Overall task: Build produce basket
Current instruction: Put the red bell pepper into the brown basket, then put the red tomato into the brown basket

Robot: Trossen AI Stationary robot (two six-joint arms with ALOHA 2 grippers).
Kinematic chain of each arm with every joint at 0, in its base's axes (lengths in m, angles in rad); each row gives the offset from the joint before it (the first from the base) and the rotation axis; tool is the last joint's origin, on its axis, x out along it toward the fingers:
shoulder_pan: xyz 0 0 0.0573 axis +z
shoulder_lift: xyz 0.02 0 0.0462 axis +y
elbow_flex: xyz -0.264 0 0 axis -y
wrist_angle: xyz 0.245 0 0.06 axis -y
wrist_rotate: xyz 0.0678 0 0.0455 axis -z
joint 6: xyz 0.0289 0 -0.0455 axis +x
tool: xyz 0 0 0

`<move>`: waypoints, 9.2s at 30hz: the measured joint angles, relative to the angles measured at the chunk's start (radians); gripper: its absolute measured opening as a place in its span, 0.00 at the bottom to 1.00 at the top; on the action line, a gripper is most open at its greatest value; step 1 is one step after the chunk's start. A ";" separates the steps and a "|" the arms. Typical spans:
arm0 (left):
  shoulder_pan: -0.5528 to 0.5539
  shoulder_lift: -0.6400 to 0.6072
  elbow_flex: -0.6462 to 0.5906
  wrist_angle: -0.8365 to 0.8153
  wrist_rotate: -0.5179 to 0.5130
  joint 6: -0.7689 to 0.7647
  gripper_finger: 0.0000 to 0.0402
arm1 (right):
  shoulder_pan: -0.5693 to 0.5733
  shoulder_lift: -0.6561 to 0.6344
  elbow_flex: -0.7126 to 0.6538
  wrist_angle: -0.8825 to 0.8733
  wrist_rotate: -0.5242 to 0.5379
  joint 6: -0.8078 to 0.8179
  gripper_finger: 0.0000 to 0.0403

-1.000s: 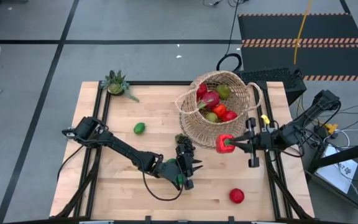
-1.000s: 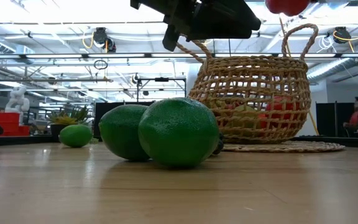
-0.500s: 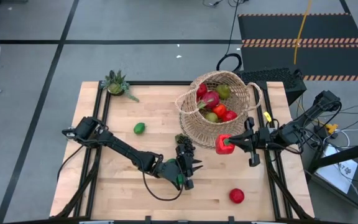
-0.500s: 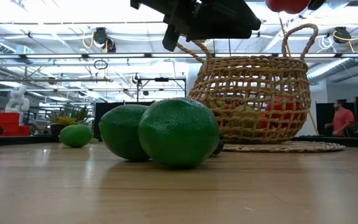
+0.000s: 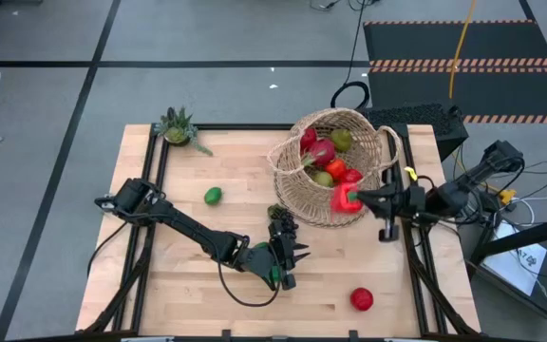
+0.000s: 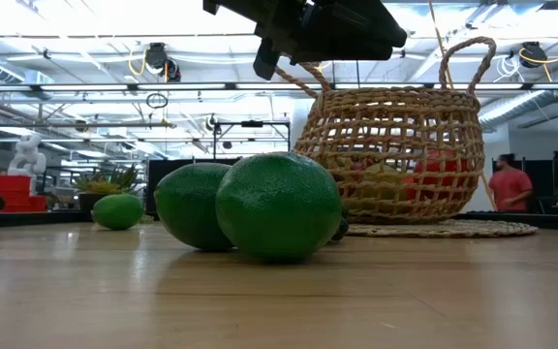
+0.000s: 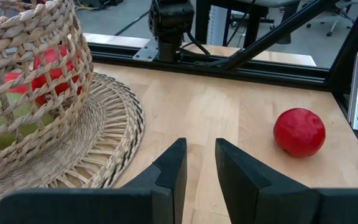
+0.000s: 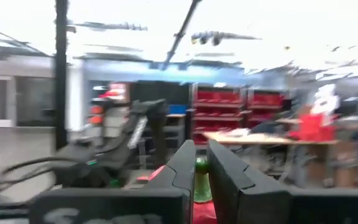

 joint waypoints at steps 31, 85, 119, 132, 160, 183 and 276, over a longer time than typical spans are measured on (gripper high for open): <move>0.000 0.000 0.000 -0.001 0.000 0.000 0.22 | -0.758 0.251 0.227 -0.489 -0.112 -0.130 0.05; 0.000 0.000 0.000 -0.027 0.000 0.007 0.22 | -0.678 0.217 0.226 -0.672 -0.002 -0.010 0.45; -0.072 0.001 0.070 0.069 0.129 0.052 0.22 | 0.371 0.257 0.226 -0.962 -0.179 0.703 0.44; -0.154 0.155 0.370 -0.086 0.102 0.237 0.57 | 0.698 0.596 0.226 -0.877 -0.069 1.143 0.44; -0.121 0.476 0.663 -0.159 0.113 0.201 0.82 | 0.543 0.872 0.226 -0.859 -0.294 1.235 0.20; -0.007 0.476 0.662 -0.390 0.228 0.076 0.97 | 0.367 0.872 0.226 -0.859 -0.289 0.925 0.19; 0.040 0.119 0.663 -0.587 0.191 0.855 0.81 | 0.435 0.593 0.226 -1.019 -0.007 0.823 0.19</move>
